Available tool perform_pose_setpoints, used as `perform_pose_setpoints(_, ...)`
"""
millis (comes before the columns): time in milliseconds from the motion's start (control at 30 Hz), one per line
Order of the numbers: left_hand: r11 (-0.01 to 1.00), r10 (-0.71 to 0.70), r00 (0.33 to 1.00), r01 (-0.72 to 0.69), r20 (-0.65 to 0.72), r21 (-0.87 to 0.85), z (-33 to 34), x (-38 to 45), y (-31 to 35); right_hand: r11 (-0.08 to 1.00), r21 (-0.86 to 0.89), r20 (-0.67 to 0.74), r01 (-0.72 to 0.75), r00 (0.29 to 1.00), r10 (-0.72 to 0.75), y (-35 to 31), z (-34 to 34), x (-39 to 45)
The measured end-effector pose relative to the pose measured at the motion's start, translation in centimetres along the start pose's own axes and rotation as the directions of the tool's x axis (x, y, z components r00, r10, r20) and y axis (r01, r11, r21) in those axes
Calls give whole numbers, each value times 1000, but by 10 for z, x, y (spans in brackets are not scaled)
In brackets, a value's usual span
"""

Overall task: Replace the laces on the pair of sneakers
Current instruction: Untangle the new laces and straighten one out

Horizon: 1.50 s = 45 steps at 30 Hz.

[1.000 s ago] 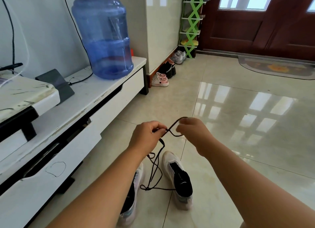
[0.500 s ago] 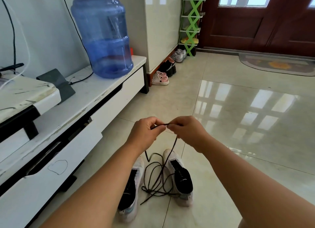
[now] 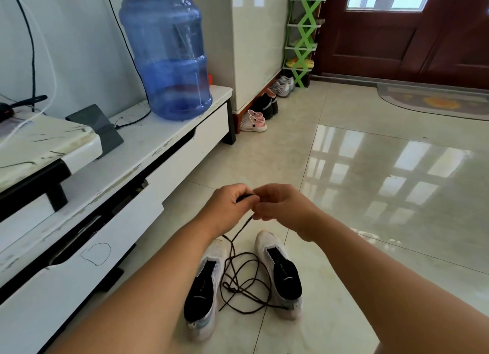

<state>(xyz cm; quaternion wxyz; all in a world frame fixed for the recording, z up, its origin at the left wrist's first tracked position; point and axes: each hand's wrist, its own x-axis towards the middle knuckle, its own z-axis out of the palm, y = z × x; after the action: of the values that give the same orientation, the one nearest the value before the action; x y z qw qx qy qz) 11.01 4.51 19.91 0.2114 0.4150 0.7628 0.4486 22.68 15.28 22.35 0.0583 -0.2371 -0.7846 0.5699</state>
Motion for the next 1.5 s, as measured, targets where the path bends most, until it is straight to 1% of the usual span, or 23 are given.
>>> perform_pose_setpoints(67,1000,-15,999,15,-38,1,-4,0,-2,995,-97,-113,-6,994,-5,1,0,2)
perform_pose_setpoints(133,999,-39,994,39,-100,4,-9,0,-5,994,-105,-244,-3,970,-22,4,-6,6)
perform_pose_setpoints(233,995,-96,974,94,-207,-20,-17,0,-9,997,-59,-435,-45,901,15,12,-17,9)
perform_pose_setpoints(300,993,-120,955,113,-273,-44,-23,0,-11,996,28,-508,-84,857,86,16,-24,9)
perform_pose_setpoints(367,991,-127,935,103,-331,-88,-27,0,-10,985,137,-475,-103,866,157,16,-27,7)
perform_pose_setpoints(467,982,-114,943,60,-312,-178,-23,-2,-1,964,247,-239,-97,958,158,6,-23,3)
perform_pose_setpoints(533,970,-93,975,43,-201,-241,-14,-2,7,941,336,-114,-47,989,90,-2,-16,1)
perform_pose_setpoints(567,955,-96,990,61,-108,-291,-8,-3,12,922,387,-86,-17,995,54,-6,-12,0)
perform_pose_setpoints(633,910,-116,990,136,75,-391,2,-5,18,898,438,-81,29,997,7,-11,-5,0)
perform_pose_setpoints(700,901,-123,980,176,154,-397,5,-5,20,904,425,-104,37,995,8,-14,-2,-1)
perform_pose_setpoints(800,942,-138,977,180,160,-283,5,-5,18,916,401,-129,10,991,45,-15,-3,-1)
perform_pose_setpoints(867,957,-174,972,205,158,-207,4,-7,15,933,360,-144,20,989,34,-15,-4,-1)
perform_pose_setpoints(933,957,-237,956,261,172,-128,3,-7,13,967,242,-148,78,988,-43,-14,-4,-1)
perform_pose_setpoints(1033,947,-296,935,315,195,-71,-1,-7,11,980,-72,-122,188,973,-196,-16,-1,-2)
perform_pose_setpoints(1067,946,-299,936,316,187,-66,-2,-7,10,977,-100,-124,190,972,-202,-17,-1,-1)
perform_pose_setpoints(1100,948,-300,940,313,165,-57,-3,-6,9,983,-51,-131,174,975,-179,-18,-2,-1)
perform_pose_setpoints(1133,951,-300,945,307,129,-41,-5,-6,7,988,63,-129,140,983,-131,-18,-4,-2)
perform_pose_setpoints(1167,953,-300,951,303,81,-27,-8,-5,4,970,223,-103,97,992,-75,-18,-7,-1)
perform_pose_setpoints(1200,953,-299,954,300,29,-31,-11,-4,0,920,389,-61,47,998,-25,-18,-11,-1)
perform_pose_setpoints(1267,949,-311,948,306,-71,-74,-19,-1,-9,775,632,-19,-28,999,51,-14,-19,1)
perform_pose_setpoints(1300,946,-322,940,312,-118,-92,-24,0,-12,698,715,-34,-38,995,90,-11,-22,2)
perform_pose_setpoints(1400,927,-369,907,344,-203,-147,-38,-1,-25,507,862,-135,-3,962,236,-2,-33,5)
perform_pose_setpoints(1500,893,-448,861,419,-241,-164,-53,-3,-39,355,933,-217,63,885,411,6,-40,5)
